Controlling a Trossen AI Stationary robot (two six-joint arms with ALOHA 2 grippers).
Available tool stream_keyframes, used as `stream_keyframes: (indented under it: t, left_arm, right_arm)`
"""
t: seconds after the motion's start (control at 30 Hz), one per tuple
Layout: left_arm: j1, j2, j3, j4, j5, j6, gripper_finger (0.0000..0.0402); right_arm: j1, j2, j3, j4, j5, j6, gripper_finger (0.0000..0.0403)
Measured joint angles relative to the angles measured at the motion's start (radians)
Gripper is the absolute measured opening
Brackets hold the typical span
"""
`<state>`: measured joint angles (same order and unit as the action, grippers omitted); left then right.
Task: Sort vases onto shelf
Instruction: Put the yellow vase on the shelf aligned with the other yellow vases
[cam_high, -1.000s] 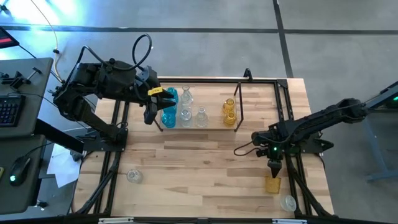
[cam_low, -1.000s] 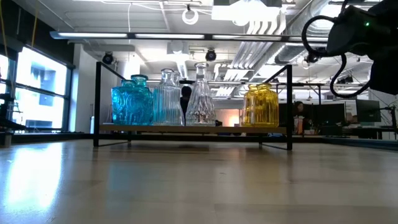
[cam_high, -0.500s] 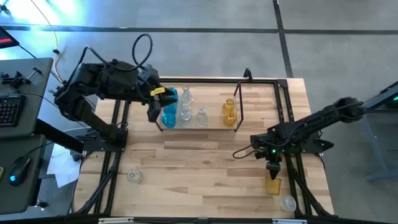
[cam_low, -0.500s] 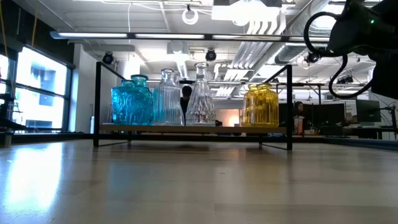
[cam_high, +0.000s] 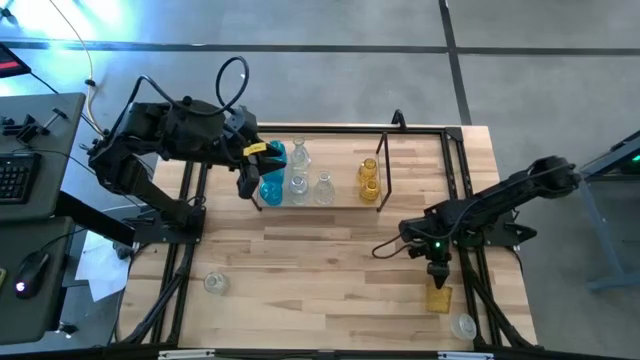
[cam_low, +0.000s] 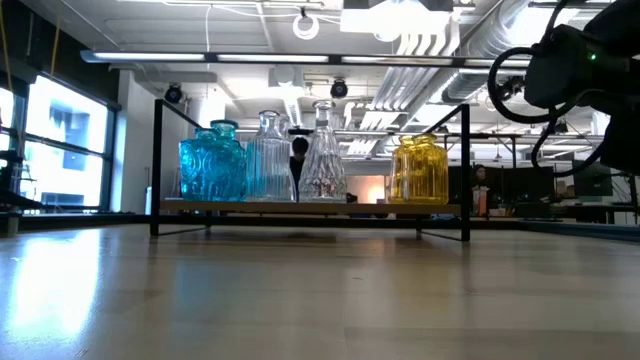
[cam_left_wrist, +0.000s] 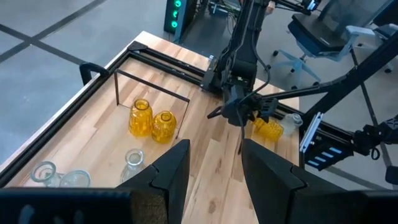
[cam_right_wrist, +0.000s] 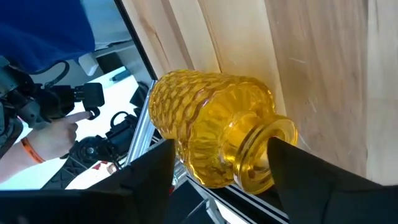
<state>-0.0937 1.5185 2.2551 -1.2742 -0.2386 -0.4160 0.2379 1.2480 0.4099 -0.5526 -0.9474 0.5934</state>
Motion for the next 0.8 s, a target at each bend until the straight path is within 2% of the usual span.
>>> stream_keyframes:
  t: [0.27, 0.5, 0.8]
  left_arm:
    - [0.0, 0.0, 0.0, 0.0, 0.0, 0.0, 0.0136]
    - [0.0, 0.0, 0.0, 0.0, 0.0, 0.006, 0.0136]
    - [0.0, 0.0, 0.0, 0.0, 0.0, 0.006, 0.0136]
  right_arm:
    - [0.0, 0.004, 0.001, 0.005, -0.02, -0.03, 0.0121]
    - [0.0, 0.005, 0.0, 0.003, 0.003, -0.046, 0.0015]
    - [0.0, 0.004, 0.0, 0.003, 0.024, -0.053, 0.0003]
